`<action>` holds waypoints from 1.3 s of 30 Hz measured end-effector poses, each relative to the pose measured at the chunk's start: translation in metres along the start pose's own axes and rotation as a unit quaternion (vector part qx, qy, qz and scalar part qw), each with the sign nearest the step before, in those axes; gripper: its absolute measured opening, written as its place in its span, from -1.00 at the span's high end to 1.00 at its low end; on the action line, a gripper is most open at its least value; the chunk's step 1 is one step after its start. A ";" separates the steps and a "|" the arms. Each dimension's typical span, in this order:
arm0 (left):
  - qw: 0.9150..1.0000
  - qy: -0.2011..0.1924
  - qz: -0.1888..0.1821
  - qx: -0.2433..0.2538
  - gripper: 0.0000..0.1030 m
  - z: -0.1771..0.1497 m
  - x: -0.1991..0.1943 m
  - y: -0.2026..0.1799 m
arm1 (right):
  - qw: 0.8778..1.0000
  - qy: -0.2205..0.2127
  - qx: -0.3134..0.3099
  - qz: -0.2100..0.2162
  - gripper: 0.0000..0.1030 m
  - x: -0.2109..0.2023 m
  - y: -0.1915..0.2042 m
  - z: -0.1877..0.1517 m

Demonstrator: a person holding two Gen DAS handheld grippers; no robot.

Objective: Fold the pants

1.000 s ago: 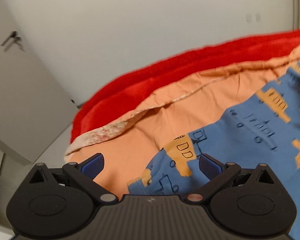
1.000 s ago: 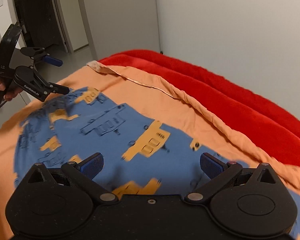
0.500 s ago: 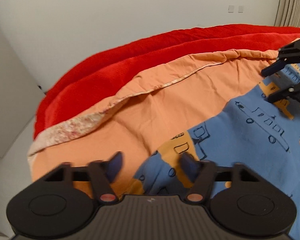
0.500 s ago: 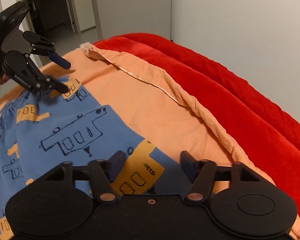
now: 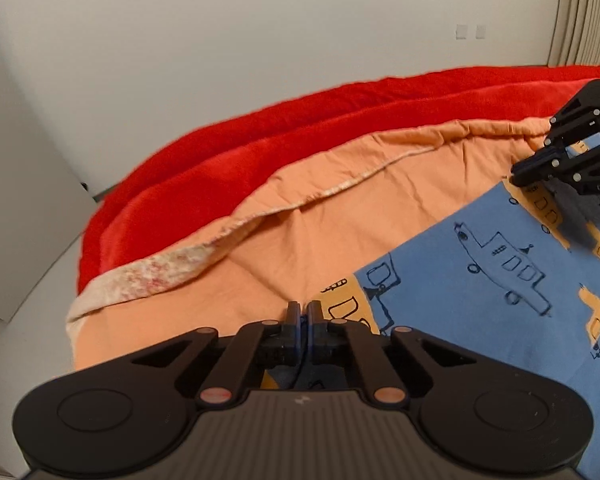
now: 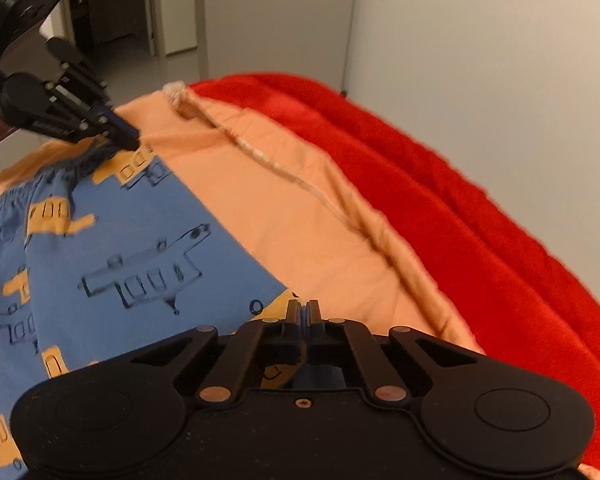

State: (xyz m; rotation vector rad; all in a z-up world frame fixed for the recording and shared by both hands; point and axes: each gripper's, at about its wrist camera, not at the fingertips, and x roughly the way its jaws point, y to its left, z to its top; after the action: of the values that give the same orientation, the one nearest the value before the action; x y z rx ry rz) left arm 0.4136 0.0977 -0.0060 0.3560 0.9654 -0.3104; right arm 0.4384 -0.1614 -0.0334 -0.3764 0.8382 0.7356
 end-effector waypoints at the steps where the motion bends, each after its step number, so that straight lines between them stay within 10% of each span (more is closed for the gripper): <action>1: 1.000 -0.005 0.006 0.001 0.97 0.000 -0.004 -0.001 | 1.000 -0.007 -0.002 -0.006 0.99 -0.003 0.001 0.003; 15: 0.996 -0.037 0.055 -0.062 0.99 0.030 0.016 0.017 | 0.988 -0.032 0.024 -0.146 1.00 0.043 -0.004 0.036; 28: 0.995 -0.066 0.041 -0.061 0.98 0.018 -0.003 0.020 | 0.989 -0.053 0.040 -0.133 1.00 0.017 0.005 0.033; 39: 0.986 -0.160 0.044 0.010 0.98 -0.022 -0.086 -0.013 | 0.981 -0.145 0.025 -0.127 1.00 -0.096 0.051 -0.007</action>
State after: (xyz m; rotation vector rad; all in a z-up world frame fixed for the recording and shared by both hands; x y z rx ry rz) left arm 0.3462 0.1035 0.0525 0.3526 0.6291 -0.2869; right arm 0.3548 -0.1719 0.0359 -0.3150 0.5212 0.5152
